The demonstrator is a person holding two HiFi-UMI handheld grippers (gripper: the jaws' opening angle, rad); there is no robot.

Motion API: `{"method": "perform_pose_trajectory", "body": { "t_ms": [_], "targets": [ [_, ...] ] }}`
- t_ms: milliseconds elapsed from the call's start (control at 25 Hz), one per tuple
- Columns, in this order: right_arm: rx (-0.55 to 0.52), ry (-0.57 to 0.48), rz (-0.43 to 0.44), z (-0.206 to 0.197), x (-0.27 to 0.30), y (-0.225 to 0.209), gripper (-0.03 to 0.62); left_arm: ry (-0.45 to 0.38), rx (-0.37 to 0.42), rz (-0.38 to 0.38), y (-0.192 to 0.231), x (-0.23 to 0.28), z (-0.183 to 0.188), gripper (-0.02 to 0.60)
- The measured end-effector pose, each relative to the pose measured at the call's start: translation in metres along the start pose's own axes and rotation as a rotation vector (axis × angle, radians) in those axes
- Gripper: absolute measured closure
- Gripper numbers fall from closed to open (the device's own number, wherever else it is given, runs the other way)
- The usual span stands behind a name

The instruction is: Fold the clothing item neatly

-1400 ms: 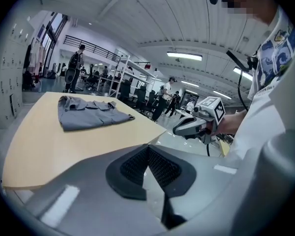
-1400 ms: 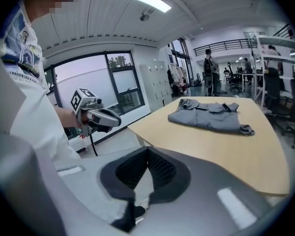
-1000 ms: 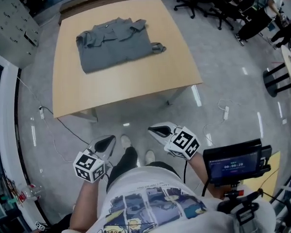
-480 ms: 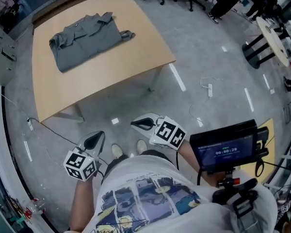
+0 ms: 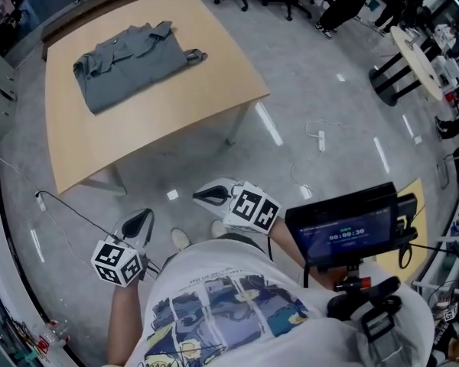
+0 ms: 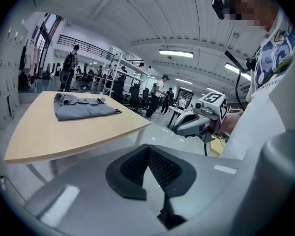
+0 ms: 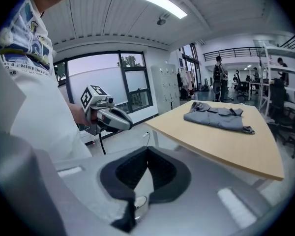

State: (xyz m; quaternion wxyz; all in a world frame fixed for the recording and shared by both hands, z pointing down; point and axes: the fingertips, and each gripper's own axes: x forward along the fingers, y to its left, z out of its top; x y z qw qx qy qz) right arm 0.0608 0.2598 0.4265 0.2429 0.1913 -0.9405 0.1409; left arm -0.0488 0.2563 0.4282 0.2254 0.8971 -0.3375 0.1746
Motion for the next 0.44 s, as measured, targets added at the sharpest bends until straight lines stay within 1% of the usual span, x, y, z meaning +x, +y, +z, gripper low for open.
{"method": "perform_pose_trajectory", "body": {
  "t_ms": [240,440],
  "targets": [
    [-0.013,0.007,0.007,0.015,0.009,0.004,0.591,-0.003,-0.013,-0.007,0.007,-0.007,0.002,0.575],
    [0.006,0.034,0.01,0.013,0.012,0.019,0.591,0.007,-0.031,-0.024,0.008,-0.018,-0.004,0.575]
  ]
}}
